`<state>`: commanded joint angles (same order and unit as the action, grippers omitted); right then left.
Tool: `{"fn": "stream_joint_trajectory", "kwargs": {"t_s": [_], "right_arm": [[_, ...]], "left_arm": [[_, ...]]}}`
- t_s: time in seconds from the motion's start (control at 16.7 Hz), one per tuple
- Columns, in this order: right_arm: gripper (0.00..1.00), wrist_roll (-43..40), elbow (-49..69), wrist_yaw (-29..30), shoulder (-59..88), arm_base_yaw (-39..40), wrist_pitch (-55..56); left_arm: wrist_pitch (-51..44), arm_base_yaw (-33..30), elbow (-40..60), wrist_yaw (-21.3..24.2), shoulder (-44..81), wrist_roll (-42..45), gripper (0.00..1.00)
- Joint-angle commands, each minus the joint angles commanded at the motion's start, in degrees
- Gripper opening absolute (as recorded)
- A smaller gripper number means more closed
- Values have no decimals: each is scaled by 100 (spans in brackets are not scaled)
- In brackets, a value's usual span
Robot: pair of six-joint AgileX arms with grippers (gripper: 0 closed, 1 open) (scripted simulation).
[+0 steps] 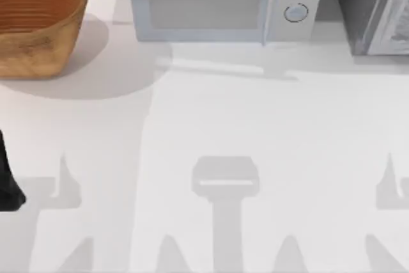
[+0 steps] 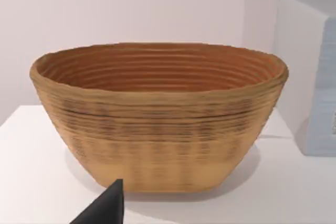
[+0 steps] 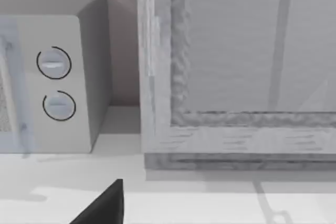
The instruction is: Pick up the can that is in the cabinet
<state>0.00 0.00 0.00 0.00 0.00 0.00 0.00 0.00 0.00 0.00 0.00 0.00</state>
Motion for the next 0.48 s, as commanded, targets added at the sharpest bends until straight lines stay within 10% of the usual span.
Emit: {"fn": "stream_joint_trajectory", "kwargs": {"t_s": [0.48], "right_arm": [[100,16,1255,136,1002,166,-283]], "left_arm": [[0,0,0,0,0,0,100]]}}
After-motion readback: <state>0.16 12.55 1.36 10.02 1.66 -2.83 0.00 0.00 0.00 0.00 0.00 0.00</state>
